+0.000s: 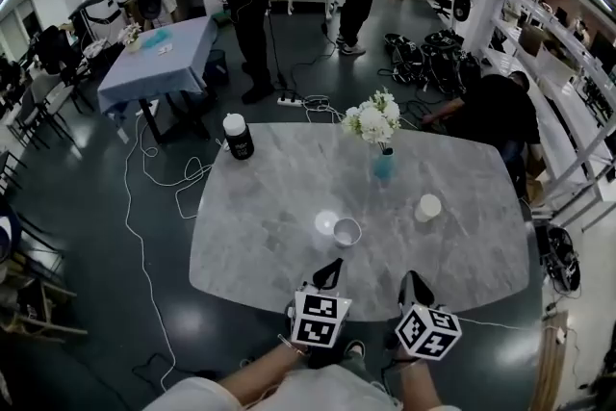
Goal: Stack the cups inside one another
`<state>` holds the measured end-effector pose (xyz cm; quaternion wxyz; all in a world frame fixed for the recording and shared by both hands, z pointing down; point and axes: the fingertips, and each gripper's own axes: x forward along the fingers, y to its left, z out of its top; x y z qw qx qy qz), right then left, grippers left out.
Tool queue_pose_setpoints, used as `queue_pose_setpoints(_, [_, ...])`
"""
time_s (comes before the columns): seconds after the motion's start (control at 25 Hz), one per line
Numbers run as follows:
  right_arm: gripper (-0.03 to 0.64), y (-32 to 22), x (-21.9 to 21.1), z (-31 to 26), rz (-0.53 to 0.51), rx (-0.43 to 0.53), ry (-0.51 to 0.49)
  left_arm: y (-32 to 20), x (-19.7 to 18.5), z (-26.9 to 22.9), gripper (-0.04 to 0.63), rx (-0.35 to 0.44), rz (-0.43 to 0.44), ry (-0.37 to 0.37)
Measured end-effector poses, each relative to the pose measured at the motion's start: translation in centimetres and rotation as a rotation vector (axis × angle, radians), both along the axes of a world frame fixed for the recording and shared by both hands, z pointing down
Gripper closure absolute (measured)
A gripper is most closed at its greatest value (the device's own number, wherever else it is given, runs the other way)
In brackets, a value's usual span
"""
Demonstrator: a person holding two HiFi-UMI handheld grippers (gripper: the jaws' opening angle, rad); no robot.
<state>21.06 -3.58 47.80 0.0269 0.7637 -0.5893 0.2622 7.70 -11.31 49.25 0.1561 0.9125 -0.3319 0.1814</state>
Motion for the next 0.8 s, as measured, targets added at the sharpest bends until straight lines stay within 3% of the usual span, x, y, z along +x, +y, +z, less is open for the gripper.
queue_pose_setpoints(0.28, [0.609, -2.5, 1.2, -2.2, -0.144, 0.038, 0.031, 0.2, 0.9, -0.9, 0.601, -0.006, -0.133, 0.031])
queue_pose_setpoints(0.6, [0.609, -1.1, 1.7, -1.7, -0.175, 0.043, 0.028, 1.8, 0.5, -0.2, 0.601, -0.021, -0.186, 0.031])
queue_pose_setpoints(0.8, [0.609, 0.1, 2.5, -2.0, -0.137, 0.049, 0.034, 2.6, 1.0, -0.4, 0.601, -0.022, -0.168, 0.028])
